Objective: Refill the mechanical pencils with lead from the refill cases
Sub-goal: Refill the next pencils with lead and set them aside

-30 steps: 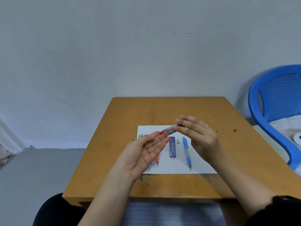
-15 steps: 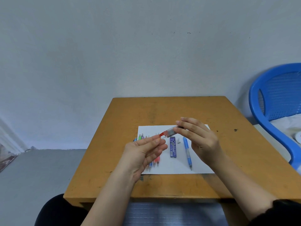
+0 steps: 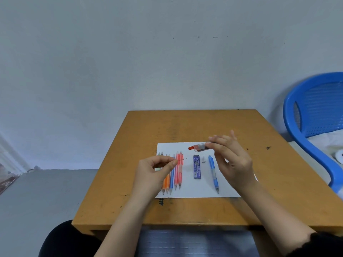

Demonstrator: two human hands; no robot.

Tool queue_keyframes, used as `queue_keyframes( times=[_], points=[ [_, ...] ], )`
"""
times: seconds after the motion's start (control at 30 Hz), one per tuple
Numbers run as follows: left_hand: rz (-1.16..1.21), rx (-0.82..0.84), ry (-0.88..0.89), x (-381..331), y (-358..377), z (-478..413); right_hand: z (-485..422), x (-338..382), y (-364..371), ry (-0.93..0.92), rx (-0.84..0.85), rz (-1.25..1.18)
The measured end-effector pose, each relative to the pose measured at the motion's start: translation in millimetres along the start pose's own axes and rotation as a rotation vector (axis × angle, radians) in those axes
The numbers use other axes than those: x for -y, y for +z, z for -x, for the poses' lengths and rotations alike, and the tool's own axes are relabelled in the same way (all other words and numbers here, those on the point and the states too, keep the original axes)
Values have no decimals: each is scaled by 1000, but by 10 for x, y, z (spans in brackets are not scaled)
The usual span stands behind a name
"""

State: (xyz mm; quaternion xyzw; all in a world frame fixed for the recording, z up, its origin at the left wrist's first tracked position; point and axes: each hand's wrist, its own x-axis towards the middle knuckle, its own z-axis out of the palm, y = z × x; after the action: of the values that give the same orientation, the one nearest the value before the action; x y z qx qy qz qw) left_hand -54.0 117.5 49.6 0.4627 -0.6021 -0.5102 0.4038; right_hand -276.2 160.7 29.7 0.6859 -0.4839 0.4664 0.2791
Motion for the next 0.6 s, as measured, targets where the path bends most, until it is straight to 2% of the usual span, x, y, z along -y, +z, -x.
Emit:
queue_keyframes(
  times=[0.17,0.33,0.43,0.53,0.6],
  points=[
    [-208,-95,217,246,-8,-39,24,96,46,136,-21,-72],
    [-342,-179,398,561,-44,-95,-1,217,88,438,129,-202],
    [-294,-253,435,657,-66,-106,-34,240,120,659,248,-337],
    [-273,-283,436,693,-72,-142,-60,261,157,769,367,-415],
    [-283,-268,441,703,-66,-154,-67,272,185,824,387,-439]
  ],
)
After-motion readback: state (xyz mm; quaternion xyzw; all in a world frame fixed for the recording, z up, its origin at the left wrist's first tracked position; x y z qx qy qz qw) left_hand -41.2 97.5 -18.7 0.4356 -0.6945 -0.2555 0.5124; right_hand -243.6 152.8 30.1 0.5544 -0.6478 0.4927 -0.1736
